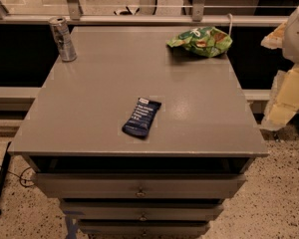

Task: Pick green rice chip bag

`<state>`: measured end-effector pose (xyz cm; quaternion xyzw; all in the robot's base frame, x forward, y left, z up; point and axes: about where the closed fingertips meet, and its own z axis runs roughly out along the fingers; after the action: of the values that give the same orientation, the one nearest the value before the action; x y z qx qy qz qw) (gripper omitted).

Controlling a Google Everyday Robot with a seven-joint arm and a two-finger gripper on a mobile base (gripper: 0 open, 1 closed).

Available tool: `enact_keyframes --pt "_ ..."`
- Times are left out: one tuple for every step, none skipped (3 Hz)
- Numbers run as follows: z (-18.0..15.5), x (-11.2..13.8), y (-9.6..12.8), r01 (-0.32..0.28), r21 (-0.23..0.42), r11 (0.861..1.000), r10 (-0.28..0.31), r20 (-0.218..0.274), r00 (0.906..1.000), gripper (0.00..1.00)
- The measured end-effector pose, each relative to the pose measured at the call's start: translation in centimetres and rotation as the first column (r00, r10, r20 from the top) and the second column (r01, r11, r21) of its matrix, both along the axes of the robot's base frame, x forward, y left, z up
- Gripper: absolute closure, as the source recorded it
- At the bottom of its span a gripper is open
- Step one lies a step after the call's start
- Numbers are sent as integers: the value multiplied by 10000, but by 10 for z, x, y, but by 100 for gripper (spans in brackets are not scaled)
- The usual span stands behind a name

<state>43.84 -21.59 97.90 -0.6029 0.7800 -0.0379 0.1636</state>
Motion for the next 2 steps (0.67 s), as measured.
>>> enact_keyframes --pt "0 0 0 0 0 10000 0 0 10000 0" --pt "-8 9 -1 27 322 9995 -34 221 9997 0"
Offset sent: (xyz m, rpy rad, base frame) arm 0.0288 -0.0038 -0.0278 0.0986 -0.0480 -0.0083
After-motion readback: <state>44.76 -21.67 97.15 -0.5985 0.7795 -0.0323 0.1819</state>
